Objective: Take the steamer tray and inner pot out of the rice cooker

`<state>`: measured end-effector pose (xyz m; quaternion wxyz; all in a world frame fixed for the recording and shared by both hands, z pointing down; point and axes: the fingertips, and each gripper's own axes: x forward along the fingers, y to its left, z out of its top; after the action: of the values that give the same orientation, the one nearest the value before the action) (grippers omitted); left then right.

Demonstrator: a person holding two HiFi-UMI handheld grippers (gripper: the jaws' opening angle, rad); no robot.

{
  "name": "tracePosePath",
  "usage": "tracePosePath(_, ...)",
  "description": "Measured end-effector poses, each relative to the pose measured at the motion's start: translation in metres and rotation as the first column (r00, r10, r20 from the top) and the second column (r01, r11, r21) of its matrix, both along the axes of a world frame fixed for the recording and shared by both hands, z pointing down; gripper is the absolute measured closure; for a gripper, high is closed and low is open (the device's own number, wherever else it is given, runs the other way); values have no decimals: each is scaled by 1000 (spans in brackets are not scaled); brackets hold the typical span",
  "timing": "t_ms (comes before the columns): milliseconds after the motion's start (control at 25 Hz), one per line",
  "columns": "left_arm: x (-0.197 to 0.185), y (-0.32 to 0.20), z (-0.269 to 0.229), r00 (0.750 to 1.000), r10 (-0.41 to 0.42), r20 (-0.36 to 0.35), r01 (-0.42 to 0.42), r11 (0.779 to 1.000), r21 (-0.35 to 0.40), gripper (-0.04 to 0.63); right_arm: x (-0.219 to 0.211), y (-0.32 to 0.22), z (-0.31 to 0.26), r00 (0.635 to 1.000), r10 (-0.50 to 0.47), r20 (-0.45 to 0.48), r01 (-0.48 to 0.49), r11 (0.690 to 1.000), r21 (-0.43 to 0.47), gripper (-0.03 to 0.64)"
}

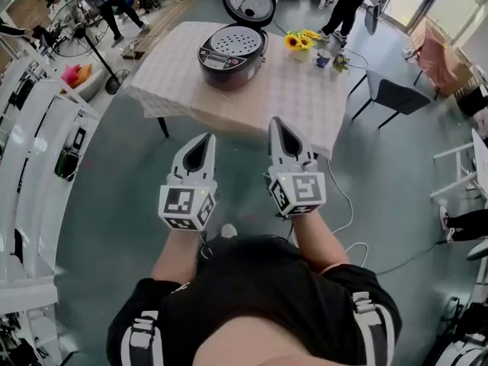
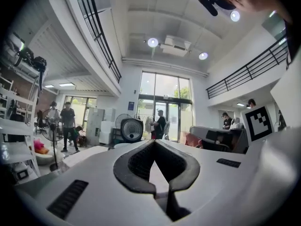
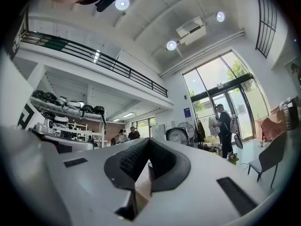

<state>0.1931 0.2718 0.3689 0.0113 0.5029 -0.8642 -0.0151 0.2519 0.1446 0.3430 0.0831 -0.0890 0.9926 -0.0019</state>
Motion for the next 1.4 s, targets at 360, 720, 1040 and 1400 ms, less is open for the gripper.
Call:
tracePosePath(360, -23, 34, 10, 997, 76, 15, -76, 997, 4, 594, -23, 55, 9, 1000, 23, -1, -23, 1000, 18, 620)
tracePosePath(720, -43, 61, 19, 998, 64, 13, -64, 997, -40, 594, -27, 61, 19, 996, 89, -20, -89, 996, -21, 620)
tracePosePath(1040, -64, 64, 23, 998, 48, 28, -46, 997, -63, 594, -59, 59, 25, 997, 71, -10, -72, 996, -59, 620)
tracePosePath(1400, -113, 45, 28, 999, 13, 29, -11, 997, -78, 594, -110, 27, 33, 998, 66, -16, -67, 993, -96, 620)
